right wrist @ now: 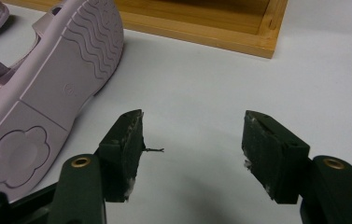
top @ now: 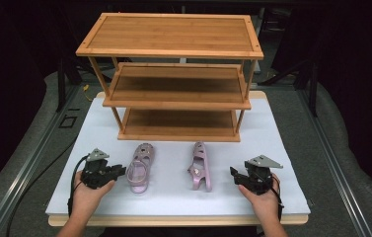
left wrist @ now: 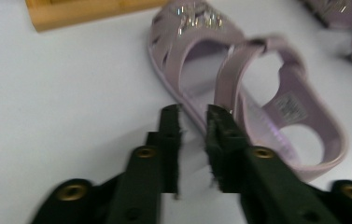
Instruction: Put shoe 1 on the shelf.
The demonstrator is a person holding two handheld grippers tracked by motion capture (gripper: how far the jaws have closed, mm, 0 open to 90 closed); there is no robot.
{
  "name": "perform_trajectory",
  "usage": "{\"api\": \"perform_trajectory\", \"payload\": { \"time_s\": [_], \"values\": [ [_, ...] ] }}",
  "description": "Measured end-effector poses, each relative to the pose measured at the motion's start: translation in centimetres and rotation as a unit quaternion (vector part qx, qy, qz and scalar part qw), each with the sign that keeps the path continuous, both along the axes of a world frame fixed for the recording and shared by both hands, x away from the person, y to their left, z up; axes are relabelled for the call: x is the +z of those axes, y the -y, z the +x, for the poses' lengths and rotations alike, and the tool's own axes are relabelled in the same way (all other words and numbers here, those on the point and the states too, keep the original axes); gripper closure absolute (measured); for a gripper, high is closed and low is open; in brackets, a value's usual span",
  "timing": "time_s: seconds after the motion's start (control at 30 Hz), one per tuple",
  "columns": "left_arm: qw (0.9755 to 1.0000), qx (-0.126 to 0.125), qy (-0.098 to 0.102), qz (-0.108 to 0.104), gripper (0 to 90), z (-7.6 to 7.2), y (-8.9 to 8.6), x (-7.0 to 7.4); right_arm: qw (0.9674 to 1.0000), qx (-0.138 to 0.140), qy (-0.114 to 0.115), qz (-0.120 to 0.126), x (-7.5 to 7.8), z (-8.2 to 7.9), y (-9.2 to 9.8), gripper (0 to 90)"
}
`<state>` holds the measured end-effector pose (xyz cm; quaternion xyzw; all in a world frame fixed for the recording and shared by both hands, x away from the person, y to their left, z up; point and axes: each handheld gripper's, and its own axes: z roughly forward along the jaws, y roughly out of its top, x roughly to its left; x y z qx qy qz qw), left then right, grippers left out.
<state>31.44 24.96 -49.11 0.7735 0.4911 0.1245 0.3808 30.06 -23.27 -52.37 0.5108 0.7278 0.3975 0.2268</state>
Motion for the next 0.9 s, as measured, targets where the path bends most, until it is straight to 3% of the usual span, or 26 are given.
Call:
{"api": "perform_trajectory", "payload": {
  "time_s": [0.03, 0.07, 0.1, 0.2, 0.3, 0.33, 0.37, 0.4, 0.43, 0.5, 0.53, 0.57, 0.6, 0.63, 0.67, 0.73, 0.77, 0.83, 0.87, 0.9],
  "values": [
    [0.9999, 0.006, -0.012, 0.003, 58.7, 0.3, -0.1, 1.3, 1.0000, 0.000, 0.000, 0.001, -0.1, 0.1, -0.1, 38.2],
    [0.9999, 0.006, -0.012, 0.003, 56.6, 0.3, -0.1, 1.3, 1.0000, 0.000, 0.000, 0.000, -0.1, 0.1, -0.1, 38.2],
    [0.9998, 0.005, -0.013, 0.013, 54.3, 0.6, -0.1, 2.7, 1.0000, -0.001, -0.001, 0.000, -0.1, 0.1, -0.1, 38.2],
    [0.9985, -0.013, -0.045, 0.029, 50.1, 1.4, 0.1, 4.2, 1.0000, -0.001, -0.001, 0.000, 0.0, 0.0, -0.1, 38.2],
    [0.9962, -0.028, -0.071, 0.040, 49.1, 2.0, 0.8, 4.8, 1.0000, -0.004, 0.000, 0.001, 0.0, 0.0, 0.0, 38.2],
    [0.9962, -0.028, -0.071, 0.040, 49.3, 2.0, 0.8, 4.8, 1.0000, -0.004, 0.000, 0.001, 0.0, 0.0, 0.0, 38.2],
    [0.9936, -0.039, -0.091, 0.054, 50.2, 2.4, 1.4, 4.8, 1.0000, -0.003, 0.000, 0.004, 0.0, 0.0, 0.1, 38.2],
    [0.9936, -0.039, -0.091, 0.054, 51.6, 2.4, 1.4, 4.8, 1.0000, -0.003, 0.000, 0.004, 0.0, 0.0, 0.1, 38.2],
    [0.9895, -0.051, -0.114, 0.073, 53.3, 2.8, 2.1, 4.6, 1.0000, -0.003, -0.004, 0.001, 0.0, 0.0, 0.1, 38.2],
    [0.9851, -0.054, -0.138, 0.088, 55.0, 3.2, 2.7, 4.2, 1.0000, -0.004, -0.001, 0.003, 0.0, 0.0, 0.1, 38.2],
    [0.9851, -0.054, -0.138, 0.088, 56.0, 3.2, 2.7, 4.2, 1.0000, -0.004, -0.001, 0.004, -0.1, 0.0, 0.1, 38.2],
    [0.9808, -0.049, -0.155, 0.108, 56.9, 3.6, 3.3, 3.7, 1.0000, -0.004, -0.001, 0.004, -0.1, 0.0, 0.1, 38.2],
    [0.9808, -0.049, -0.155, 0.108, 57.2, 3.6, 3.3, 3.7, 1.0000, -0.004, -0.001, 0.004, -0.1, 0.0, 0.1, 38.2],
    [0.9768, -0.049, -0.167, 0.125, 57.8, 4.1, 3.7, 3.1, 1.0000, -0.004, -0.002, 0.005, -0.1, 0.0, 0.1, 38.2],
    [0.9768, -0.049, -0.167, 0.125, 57.9, 4.1, 3.7, 3.1, 1.0000, -0.004, -0.002, 0.005, -0.1, 0.0, 0.1, 38.2],
    [0.9739, -0.051, -0.179, 0.131, 57.8, 4.5, 4.1, 2.6, 1.0000, -0.004, -0.001, 0.003, -0.1, 0.0, 0.1, 38.2],
    [0.9712, -0.055, -0.188, 0.136, 59.3, 4.7, 4.5, 2.3, 1.0000, -0.007, -0.003, 0.003, -0.2, 0.0, 0.0, 38.2],
    [0.9664, -0.066, -0.195, 0.155, 64.1, 4.9, 4.7, 2.2, 1.0000, -0.005, -0.008, 0.003, -0.2, 0.0, 0.0, 38.2],
    [0.9664, -0.066, -0.195, 0.155, 68.0, 4.9, 4.7, 2.2, 1.0000, -0.005, -0.008, 0.003, -0.2, 0.0, 0.0, 38.2],
    [0.9637, -0.075, -0.198, 0.163, 71.9, 5.0, 4.8, 2.2, 1.0000, -0.001, -0.007, 0.004, -0.3, 0.1, 0.0, 38.2]
  ]
}}
